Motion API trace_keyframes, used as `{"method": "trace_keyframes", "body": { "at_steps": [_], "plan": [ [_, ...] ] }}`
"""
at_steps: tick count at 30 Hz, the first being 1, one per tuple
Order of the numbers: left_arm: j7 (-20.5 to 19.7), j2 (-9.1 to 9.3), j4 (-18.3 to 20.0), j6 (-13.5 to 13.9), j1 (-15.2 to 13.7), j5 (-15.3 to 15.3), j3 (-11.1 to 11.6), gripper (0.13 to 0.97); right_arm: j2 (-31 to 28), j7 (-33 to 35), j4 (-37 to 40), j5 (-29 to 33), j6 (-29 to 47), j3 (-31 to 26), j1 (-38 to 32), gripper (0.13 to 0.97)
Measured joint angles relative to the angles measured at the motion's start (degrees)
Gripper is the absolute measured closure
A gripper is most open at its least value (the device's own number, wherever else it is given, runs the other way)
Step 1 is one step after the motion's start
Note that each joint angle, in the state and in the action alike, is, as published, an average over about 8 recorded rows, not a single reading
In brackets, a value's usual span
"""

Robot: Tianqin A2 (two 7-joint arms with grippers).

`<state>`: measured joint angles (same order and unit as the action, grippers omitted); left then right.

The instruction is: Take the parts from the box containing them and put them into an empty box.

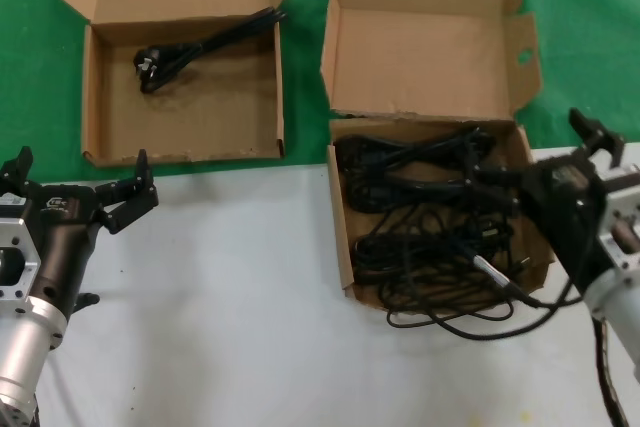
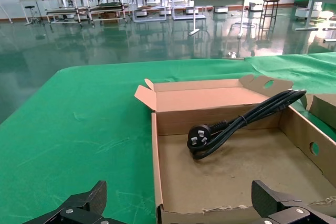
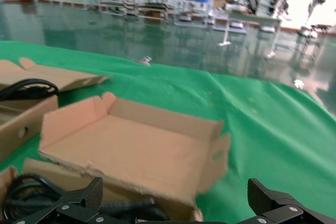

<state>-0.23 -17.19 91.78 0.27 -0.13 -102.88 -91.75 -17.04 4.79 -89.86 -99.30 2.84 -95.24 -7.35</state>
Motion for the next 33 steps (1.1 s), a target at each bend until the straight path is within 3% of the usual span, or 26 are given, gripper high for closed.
{"method": "trace_keyframes", "body": {
  "at_steps": [12, 33],
  "plan": [
    [0.18, 0.0, -0.08, -0.2, 0.1, -0.19, 0.06, 0.132, -0.11, -3.67, -1.38, -2.93, -2.17, 2.73, 5.63, 0.129],
    [0.19, 0.0, -0.08, -0.21, 0.1, -0.2, 0.07, 0.132, -0.12, -3.85, -1.45, -3.08, -2.28, 2.86, 5.9, 0.129]
  ]
}}
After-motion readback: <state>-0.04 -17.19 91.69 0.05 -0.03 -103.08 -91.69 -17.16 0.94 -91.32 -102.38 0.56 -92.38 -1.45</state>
